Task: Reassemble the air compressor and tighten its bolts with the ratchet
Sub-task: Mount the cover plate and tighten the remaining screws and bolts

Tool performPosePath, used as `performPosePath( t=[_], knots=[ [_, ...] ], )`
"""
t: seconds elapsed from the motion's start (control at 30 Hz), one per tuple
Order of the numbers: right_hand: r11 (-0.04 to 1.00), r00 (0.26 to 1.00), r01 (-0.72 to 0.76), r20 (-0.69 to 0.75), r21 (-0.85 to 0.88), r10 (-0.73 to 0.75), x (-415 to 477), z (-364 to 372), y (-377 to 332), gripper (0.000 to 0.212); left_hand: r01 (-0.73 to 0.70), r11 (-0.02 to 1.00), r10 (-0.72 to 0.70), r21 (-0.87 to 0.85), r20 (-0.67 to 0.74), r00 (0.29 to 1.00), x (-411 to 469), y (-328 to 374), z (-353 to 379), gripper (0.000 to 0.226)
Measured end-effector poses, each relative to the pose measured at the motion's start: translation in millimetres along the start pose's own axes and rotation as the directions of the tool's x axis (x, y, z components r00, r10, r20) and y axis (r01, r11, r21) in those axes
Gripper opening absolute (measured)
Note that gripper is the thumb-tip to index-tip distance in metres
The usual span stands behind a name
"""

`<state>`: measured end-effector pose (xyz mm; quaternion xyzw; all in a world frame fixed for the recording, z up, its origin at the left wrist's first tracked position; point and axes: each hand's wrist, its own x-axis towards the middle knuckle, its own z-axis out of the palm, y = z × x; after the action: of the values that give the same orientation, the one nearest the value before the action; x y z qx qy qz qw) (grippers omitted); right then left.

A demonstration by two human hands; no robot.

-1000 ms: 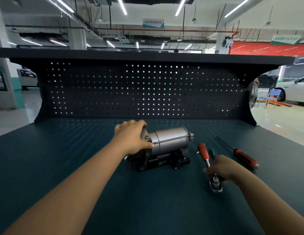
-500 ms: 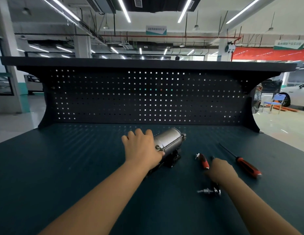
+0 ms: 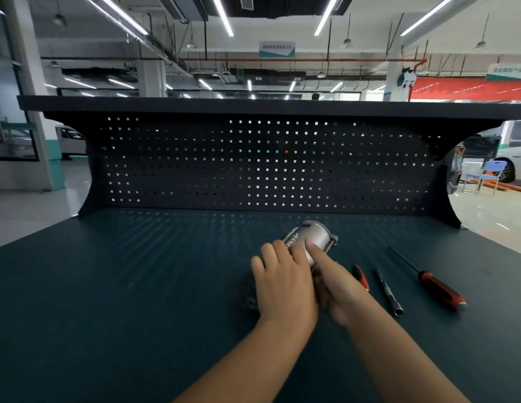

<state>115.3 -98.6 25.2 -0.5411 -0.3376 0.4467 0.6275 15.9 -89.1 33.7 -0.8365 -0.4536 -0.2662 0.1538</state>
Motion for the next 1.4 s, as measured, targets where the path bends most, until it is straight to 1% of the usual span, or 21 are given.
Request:
performPosePath(
  t=[0.07, 0.1, 0.13, 0.2, 0.23, 0.27, 0.37, 0.43, 0.47, 0.5, 0.6, 0.7, 0.77, 0.83, 1.0, 1.17, 1.23, 1.3, 1.33, 1.4],
  knots=[
    [0.998, 1.0, -0.01, -0.005, 0.057, 0.01, 1.0, -7.9, 3.6, 0.039, -0.024, 0.997, 0.021, -0.077, -0.029, 0.999, -9.2, 1.8, 2.9, 0.051],
    [0.997, 1.0, -0.022, -0.012, 0.069, 0.023, 0.7, -10.9, 4.7, 0.035, -0.057, 0.985, 0.054, -0.16, -0.029, 0.998, -12.7, 2.8, 7.0, 0.061],
    [0.996, 0.999, -0.04, -0.023, 0.078, 0.042, 1.3, -15.1, 6.7, 0.033, -0.099, 0.961, 0.103, -0.258, 0.003, 0.995, -15.8, 1.3, 7.5, 0.067],
    [0.99, 0.994, -0.104, -0.015, 0.098, 0.106, 1.6, -23.4, 13.0, 0.035, -0.173, 0.909, 0.185, -0.38, -0.006, 0.983, -25.3, -7.0, 13.3, 0.07],
    [0.984, 0.99, -0.14, 0.006, 0.112, 0.141, 1.6, -27.1, 17.0, 0.037, -0.219, 0.901, 0.222, -0.374, -0.036, 0.974, -28.6, -11.7, 17.2, 0.069],
    [0.978, 0.986, -0.168, 0.027, 0.123, 0.166, 2.7, -31.0, 21.3, 0.04, -0.255, 0.908, 0.254, -0.333, -0.049, 0.966, -28.5, -16.8, 19.5, 0.068],
    [0.975, 0.982, -0.189, 0.036, 0.116, 0.186, 11.1, -40.4, 28.6, 0.054, -0.346, 0.891, 0.369, -0.295, 0.024, 0.929, -26.9, -27.9, 33.4, 0.079],
    [0.977, 0.981, -0.19, 0.048, 0.097, 0.186, 16.9, -42.1, 29.2, 0.056, -0.422, 0.879, 0.436, -0.219, 0.017, 0.9, -24.4, -30.6, 43.4, 0.084],
    [0.976, 0.98, -0.194, 0.058, 0.095, 0.189, 18.6, -43.6, 30.2, 0.056, -0.424, 0.874, 0.442, -0.236, 0.027, 0.897, -24.8, -30.2, 45.7, 0.083],
    [0.976, 0.98, -0.195, 0.068, 0.097, 0.189, 20.1, -45.4, 32.0, 0.055, -0.418, 0.863, 0.436, -0.283, 0.003, 0.9, -25.3, -29.3, 47.0, 0.081],
    [0.981, 0.985, -0.167, 0.071, 0.1, 0.16, 23.1, -49.7, 36.0, 0.056, -0.434, 0.853, 0.415, -0.288, -0.128, 0.901, -24.8, -28.5, 54.9, 0.076],
    [0.984, 0.99, -0.135, 0.052, 0.119, 0.13, 26.1, -48.4, 36.3, 0.06, -0.366, 0.887, 0.341, -0.28, -0.135, 0.93, -26.5, -26.1, 56.4, 0.076],
    [0.981, 0.988, -0.155, 0.045, 0.118, 0.15, 26.8, -44.0, 35.5, 0.063, -0.318, 0.899, 0.292, -0.3, -0.131, 0.947, -28.5, -23.8, 54.0, 0.076],
    [0.975, 0.98, -0.194, 0.062, 0.104, 0.189, 26.5, -39.8, 36.3, 0.068, -0.3, 0.907, 0.27, -0.295, -0.137, 0.953, -31.0, -20.4, 52.2, 0.074],
    [0.956, 0.962, -0.266, 0.091, 0.123, 0.256, 25.4, -34.1, 40.1, 0.07, -0.325, 0.907, 0.293, -0.267, -0.154, 0.944, -32.6, -15.2, 54.7, 0.071],
    [0.963, 0.97, -0.24, 0.073, 0.123, 0.232, 25.7, -34.1, 41.8, 0.073, -0.372, 0.885, 0.321, -0.281, -0.212, 0.923, -32.3, -19.7, 59.3, 0.066],
    [0.971, 0.976, -0.219, 0.044, 0.098, 0.215, 26.1, -35.7, 41.2, 0.073, -0.37, 0.876, 0.302, -0.31, -0.246, 0.921, -30.5, -20.1, 60.6, 0.061],
    [0.975, 0.977, -0.213, 0.001, 0.056, 0.213, 24.8, -36.2, 37.8, 0.075, -0.38, 0.875, 0.304, -0.302, -0.27, 0.914, -28.2, -19.6, 61.1, 0.056],
    [0.98, 0.978, -0.2, -0.053, 0.014, 0.2, 25.5, -37.1, 37.0, 0.075, -0.382, 0.877, 0.303, -0.293, -0.281, 0.911, -27.4, -19.1, 61.5, 0.054],
    [0.989, 0.967, -0.127, -0.23, -0.071, 0.107, 26.8, -38.6, 35.6, 0.068, -0.383, 0.88, 0.297, -0.282, -0.304, 0.905, -26.7, -19.1, 62.5, 0.057]
  ],
)
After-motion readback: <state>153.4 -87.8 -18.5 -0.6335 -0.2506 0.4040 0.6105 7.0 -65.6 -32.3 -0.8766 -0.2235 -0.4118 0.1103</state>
